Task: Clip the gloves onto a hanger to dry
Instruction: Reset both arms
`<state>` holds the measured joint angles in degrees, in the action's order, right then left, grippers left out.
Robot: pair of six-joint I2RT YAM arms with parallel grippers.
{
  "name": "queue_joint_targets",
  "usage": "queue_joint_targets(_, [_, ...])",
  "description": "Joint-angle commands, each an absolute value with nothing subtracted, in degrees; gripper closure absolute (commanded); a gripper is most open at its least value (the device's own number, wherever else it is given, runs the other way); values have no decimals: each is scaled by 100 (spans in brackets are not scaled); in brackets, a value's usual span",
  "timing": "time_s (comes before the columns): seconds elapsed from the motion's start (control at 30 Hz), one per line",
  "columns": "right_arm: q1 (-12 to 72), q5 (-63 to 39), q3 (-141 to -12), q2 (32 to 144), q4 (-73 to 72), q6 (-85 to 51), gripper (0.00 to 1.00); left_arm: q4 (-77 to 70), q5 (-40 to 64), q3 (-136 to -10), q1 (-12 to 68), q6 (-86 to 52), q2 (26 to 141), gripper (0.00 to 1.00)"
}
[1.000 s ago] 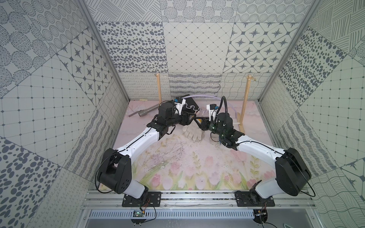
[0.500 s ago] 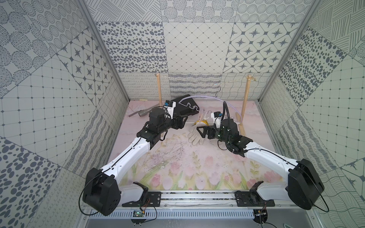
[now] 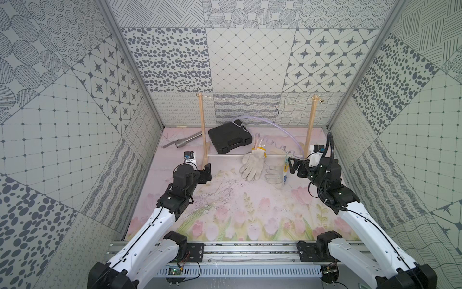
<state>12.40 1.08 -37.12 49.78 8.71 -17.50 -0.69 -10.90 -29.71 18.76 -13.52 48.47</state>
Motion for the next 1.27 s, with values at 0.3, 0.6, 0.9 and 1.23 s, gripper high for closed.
queue_joint_targets(0.3, [826,568,-1652,6781,-4090,345,1,-5658,-1522,-1007,782,-366,7279,0])
queue_joint_targets(0.6, [695,726,-1807,9051,-6094,255,1,-6544,-1213,-1506,558,-244,9041,0])
queue_joint_targets(0.9, [398,471,-2322,8903,-4853,-50,1,-5405,-1169,-2192,316,-408,9119,0])
queue_joint_targets(1.23, [255,212,-2371,8904,-4748,-107,1,-5293,-1128,-2226,313,-406,9097,0])
